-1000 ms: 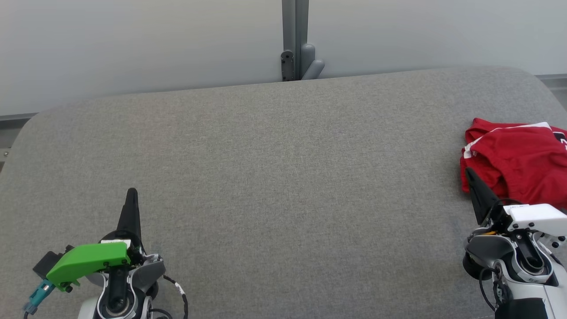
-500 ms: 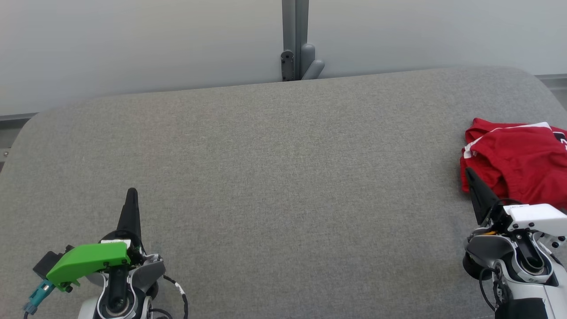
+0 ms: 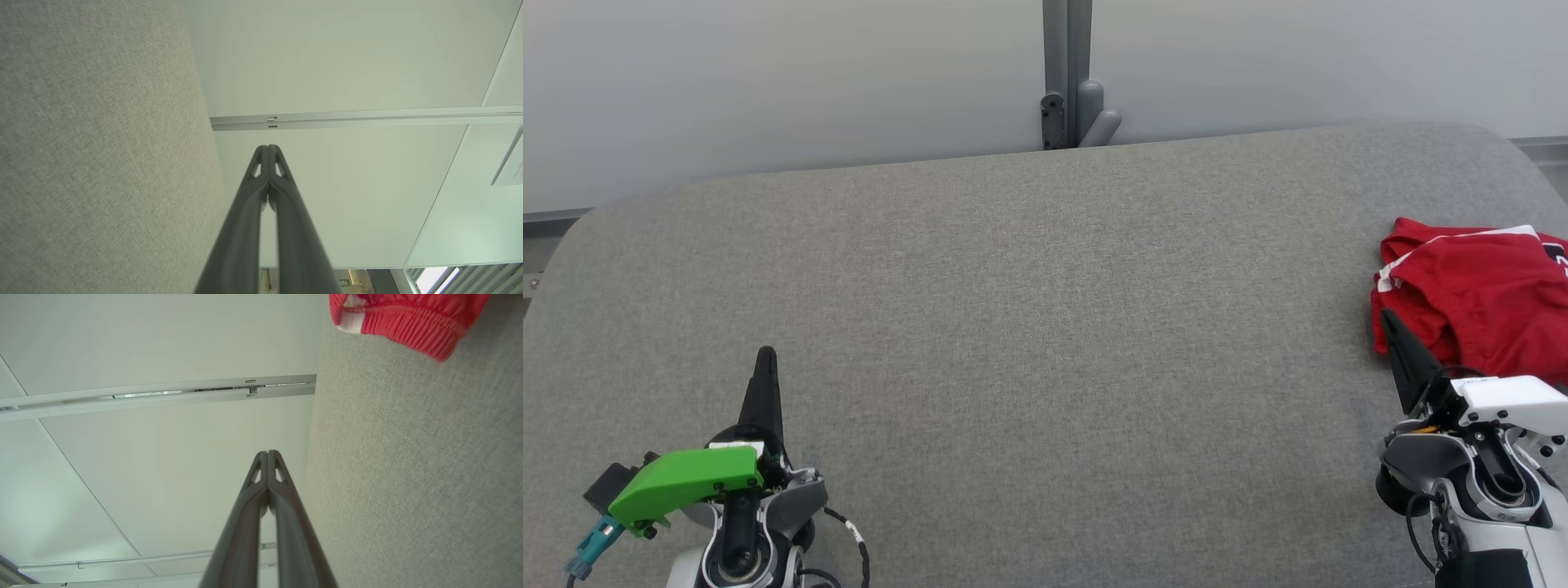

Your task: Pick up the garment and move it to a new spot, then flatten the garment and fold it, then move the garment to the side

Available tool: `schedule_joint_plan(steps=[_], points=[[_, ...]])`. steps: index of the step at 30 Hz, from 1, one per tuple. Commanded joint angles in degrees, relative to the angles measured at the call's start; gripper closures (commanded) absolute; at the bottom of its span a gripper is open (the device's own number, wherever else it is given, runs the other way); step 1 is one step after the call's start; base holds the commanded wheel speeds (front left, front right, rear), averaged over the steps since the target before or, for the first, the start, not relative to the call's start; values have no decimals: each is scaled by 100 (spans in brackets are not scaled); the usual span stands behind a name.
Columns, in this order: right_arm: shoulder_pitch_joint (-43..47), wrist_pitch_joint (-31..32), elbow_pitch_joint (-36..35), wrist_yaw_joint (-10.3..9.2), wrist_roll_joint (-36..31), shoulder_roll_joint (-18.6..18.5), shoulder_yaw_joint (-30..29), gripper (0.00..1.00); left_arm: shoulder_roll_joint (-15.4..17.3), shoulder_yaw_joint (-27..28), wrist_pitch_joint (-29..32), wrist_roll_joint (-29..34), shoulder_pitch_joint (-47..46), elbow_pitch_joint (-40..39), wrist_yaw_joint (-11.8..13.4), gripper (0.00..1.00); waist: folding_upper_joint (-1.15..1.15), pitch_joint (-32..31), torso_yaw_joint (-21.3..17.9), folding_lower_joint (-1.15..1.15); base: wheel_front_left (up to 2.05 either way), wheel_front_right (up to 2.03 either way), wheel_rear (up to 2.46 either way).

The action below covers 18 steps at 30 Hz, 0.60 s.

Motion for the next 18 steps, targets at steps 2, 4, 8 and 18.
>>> schedule_joint_plan(steps=[2, 4, 8, 18], points=[[-36, 17, 4, 2, -30, -1, -13, 100, 0, 8, 18, -32, -86, 5, -36, 100, 0, 0, 0, 0, 0, 0, 0], [-36, 12, 4, 2, -30, -2, -12, 100, 0, 8, 18, -32, -86, 5, -36, 100, 0, 0, 0, 0, 0, 0, 0], [-36, 13, 4, 2, -31, -1, -13, 100, 0, 8, 18, -32, -86, 5, -36, 100, 0, 0, 0, 0, 0, 0, 0], [-37, 15, 4, 2, -33, 0, -15, 100, 0, 8, 18, -32, -86, 4, -36, 100, 0, 0, 0, 0, 0, 0, 0]])
